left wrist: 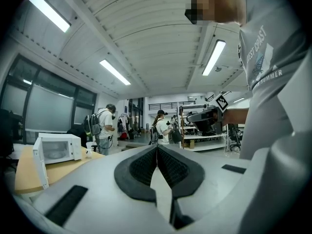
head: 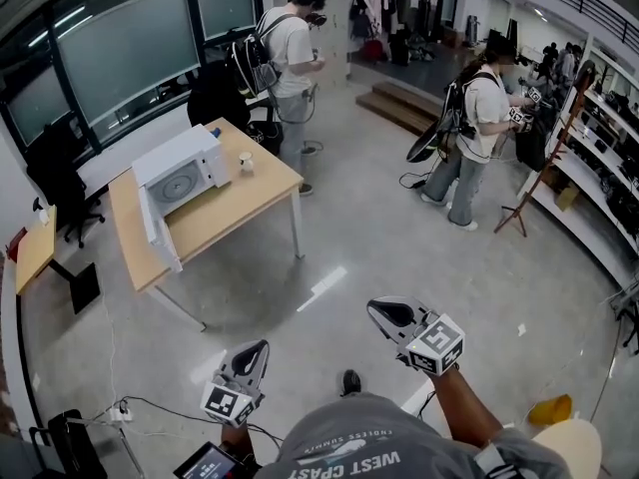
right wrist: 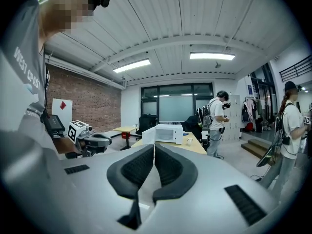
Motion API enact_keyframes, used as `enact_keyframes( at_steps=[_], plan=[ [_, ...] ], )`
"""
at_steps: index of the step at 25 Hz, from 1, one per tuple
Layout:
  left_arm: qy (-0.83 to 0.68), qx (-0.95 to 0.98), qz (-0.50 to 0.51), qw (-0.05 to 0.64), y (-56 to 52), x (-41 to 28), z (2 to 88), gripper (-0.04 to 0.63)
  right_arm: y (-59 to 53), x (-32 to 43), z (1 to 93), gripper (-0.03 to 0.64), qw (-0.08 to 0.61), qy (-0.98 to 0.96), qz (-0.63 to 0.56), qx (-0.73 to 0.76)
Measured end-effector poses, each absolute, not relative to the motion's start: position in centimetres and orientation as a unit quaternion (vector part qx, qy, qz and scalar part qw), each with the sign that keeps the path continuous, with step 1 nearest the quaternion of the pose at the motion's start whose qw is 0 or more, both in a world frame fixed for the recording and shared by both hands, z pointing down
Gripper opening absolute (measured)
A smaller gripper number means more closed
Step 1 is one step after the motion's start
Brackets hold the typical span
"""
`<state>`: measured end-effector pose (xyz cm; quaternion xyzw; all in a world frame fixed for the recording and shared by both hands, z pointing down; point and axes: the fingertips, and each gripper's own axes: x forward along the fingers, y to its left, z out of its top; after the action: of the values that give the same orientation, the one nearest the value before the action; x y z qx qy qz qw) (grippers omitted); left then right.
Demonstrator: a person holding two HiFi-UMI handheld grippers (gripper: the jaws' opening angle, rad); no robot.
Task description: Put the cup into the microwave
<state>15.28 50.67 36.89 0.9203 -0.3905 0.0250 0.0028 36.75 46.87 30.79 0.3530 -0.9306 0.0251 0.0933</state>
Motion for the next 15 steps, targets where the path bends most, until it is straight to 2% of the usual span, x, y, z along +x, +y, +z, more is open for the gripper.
enact_keyframes(
  at_steps=[15],
  plan=[
    [-0.420, 0.906, 0.048, -0.011, 37.2, 20.1, 35.9, 0.021, 31.4, 40.1, 30.7, 0.020, 0.054, -0.949, 0.031, 0.310]
  ],
)
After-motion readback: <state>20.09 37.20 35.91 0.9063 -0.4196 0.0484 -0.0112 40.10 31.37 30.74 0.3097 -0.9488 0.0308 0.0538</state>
